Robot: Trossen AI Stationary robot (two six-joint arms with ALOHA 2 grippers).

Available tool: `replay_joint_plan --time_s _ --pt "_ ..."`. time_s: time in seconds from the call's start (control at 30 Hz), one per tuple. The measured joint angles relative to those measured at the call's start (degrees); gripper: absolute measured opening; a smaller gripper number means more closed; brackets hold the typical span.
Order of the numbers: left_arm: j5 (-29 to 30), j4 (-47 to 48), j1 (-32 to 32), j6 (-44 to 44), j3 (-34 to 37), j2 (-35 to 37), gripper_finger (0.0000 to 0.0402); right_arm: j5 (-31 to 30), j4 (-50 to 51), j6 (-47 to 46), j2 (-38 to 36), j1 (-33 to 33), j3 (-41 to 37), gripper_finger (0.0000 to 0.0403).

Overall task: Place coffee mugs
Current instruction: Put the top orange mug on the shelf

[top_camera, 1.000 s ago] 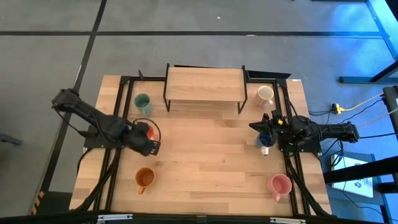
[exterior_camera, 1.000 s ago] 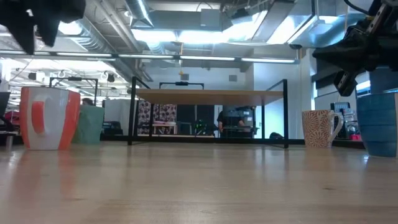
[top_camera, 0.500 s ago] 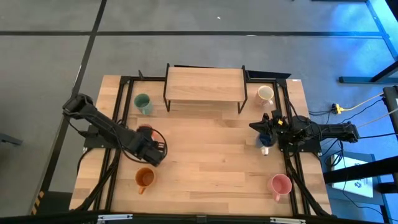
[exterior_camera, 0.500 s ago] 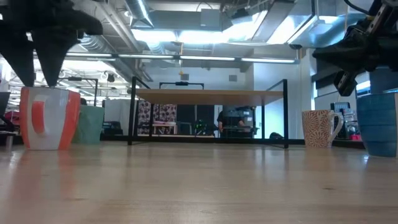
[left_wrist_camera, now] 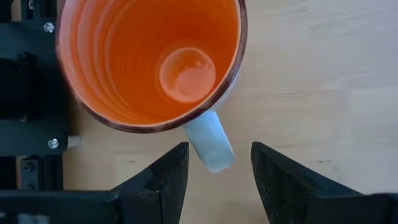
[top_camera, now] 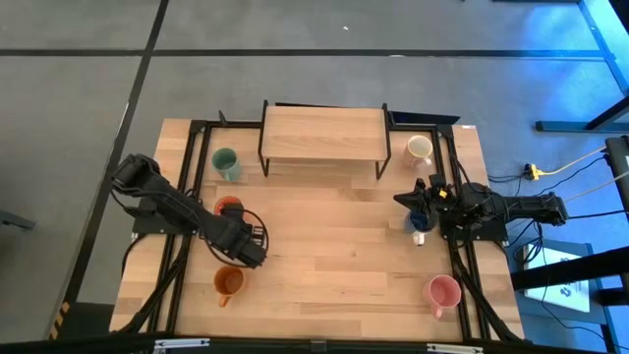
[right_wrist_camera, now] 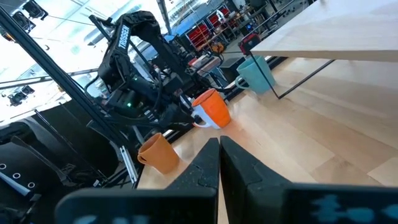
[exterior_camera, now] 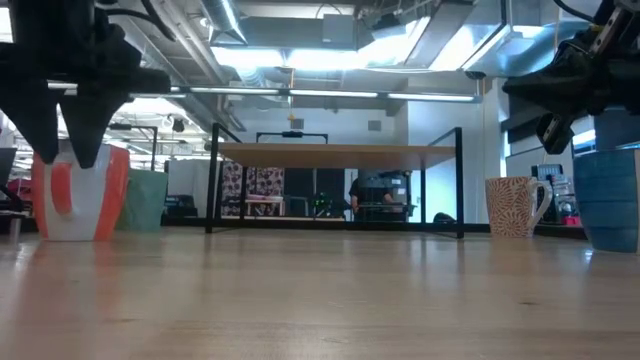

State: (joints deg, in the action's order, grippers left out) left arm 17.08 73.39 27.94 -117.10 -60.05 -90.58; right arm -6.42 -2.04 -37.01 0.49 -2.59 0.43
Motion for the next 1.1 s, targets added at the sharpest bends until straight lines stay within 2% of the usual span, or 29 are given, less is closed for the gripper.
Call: replay_joint_plan --time_s 0.63,0.77,1.0,1.1 --pt "1.57 2.83 2.87 -4.44 0.04 -8.02 0.0166 -0.02 -0.04 0.0 0.01 0.0 0.0 0.0001" --pt "2.09 2.78 3.1 -4.59 0.07 -8.16 0.0141 -0.02 -0.04 0.0 0.0 0.0 0.0 0.0001" --pt "2.79 3.39 3.1 -5.95 0.09 -8.16 0.0051 -0.02 -0.02 0.0 0.0 0.0 0.0 0.0001" --pt "2.45 4.02 3.1 -7.09 0.11 -8.16 0.0048 -0.02 -0.02 0.0 0.0 0.0 0.0 0.0001"
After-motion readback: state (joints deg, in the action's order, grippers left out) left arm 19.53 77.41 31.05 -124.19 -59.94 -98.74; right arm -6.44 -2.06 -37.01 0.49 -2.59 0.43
